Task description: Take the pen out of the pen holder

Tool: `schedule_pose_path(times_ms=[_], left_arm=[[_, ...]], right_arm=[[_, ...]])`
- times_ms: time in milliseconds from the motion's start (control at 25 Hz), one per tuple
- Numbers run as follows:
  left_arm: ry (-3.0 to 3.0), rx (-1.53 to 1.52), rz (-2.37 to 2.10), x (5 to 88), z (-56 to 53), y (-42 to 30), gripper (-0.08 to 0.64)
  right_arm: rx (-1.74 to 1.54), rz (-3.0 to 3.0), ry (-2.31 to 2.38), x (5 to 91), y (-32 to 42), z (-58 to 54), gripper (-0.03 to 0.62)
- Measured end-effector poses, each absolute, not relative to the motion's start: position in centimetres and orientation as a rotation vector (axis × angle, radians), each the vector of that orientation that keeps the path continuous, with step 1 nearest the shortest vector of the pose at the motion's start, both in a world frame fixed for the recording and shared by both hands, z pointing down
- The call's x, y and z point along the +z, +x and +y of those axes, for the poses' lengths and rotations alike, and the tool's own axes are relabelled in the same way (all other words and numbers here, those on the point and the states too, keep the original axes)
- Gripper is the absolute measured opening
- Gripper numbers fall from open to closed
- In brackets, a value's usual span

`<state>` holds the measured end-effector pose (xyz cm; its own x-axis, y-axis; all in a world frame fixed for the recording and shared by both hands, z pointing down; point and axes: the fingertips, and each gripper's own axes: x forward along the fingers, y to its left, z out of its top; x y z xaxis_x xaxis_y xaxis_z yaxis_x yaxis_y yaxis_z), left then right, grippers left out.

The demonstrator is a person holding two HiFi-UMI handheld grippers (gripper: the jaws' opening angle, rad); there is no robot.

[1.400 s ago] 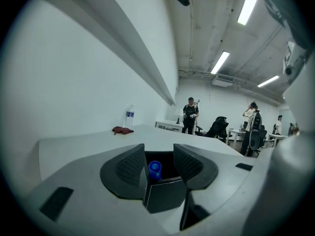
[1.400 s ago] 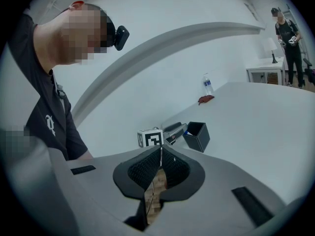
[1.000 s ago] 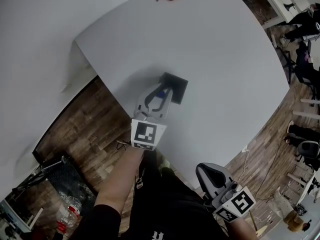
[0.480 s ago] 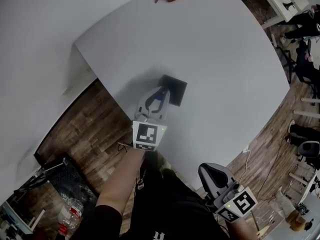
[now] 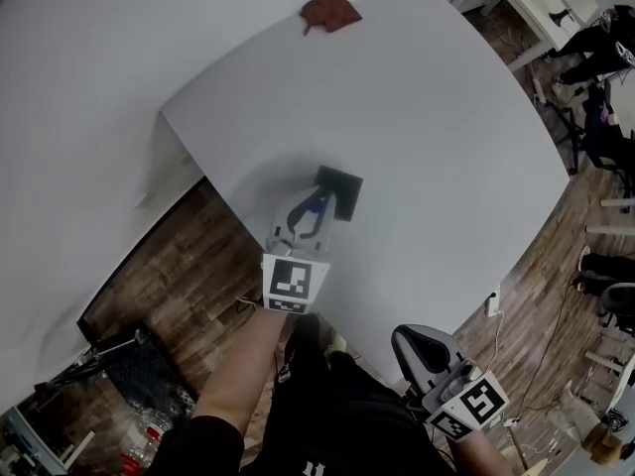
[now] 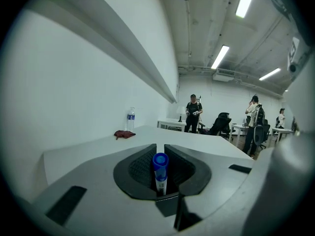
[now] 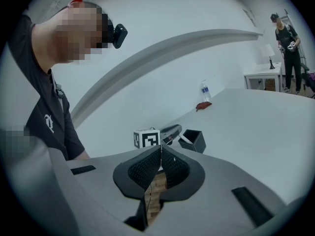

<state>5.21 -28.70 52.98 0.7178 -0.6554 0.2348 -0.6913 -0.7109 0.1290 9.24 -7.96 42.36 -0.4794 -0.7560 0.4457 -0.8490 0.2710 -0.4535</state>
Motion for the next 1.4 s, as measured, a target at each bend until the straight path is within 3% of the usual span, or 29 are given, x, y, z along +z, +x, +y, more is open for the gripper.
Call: schedule_pose_path(times_ms=[840,1400], left_arm=[[2.945,0.130,-0.918,33.9,-13.4,4.6,0.048],[2.981,0.109,-0.841,28.9,0.6,4.8,0.048]], right_arm=[[0.670,-2.617,1.537,35.0,10.2,-2.5,0.014],[0.534,-2.696,1.466,32.7,10.0,4.6,0.014]])
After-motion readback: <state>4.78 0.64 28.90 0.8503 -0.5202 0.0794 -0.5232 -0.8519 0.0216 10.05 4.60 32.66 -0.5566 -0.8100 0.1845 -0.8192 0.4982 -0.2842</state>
